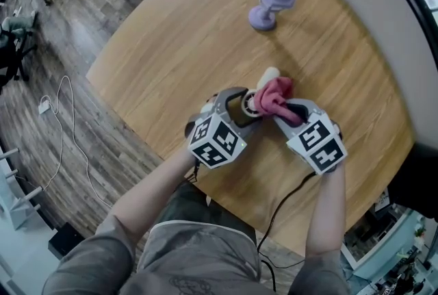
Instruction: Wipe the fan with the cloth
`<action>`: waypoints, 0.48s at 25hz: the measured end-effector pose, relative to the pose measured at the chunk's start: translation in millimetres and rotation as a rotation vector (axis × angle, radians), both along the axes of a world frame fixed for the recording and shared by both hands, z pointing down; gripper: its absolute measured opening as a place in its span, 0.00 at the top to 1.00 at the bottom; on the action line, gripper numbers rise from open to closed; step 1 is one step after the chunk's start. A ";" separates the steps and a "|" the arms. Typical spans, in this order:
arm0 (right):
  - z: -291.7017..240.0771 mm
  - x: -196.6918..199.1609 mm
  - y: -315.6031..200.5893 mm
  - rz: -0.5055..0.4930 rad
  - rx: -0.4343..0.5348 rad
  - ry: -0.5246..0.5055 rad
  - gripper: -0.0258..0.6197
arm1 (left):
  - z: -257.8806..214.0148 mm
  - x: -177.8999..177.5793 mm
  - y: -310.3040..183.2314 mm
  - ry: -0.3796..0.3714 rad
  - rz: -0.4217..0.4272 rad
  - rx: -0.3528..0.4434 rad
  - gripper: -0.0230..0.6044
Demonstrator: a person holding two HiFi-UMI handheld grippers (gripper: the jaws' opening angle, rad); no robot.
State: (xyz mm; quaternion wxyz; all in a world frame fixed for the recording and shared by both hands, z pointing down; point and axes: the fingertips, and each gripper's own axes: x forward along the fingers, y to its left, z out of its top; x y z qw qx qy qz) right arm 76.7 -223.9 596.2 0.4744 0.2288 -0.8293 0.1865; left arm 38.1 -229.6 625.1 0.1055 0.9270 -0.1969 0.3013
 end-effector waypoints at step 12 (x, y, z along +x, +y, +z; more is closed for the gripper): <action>2.6 0.3 -49.0 0.179 0.133 0.008 0.78 | -0.4 -0.3 0.9 0.012 0.043 0.002 0.45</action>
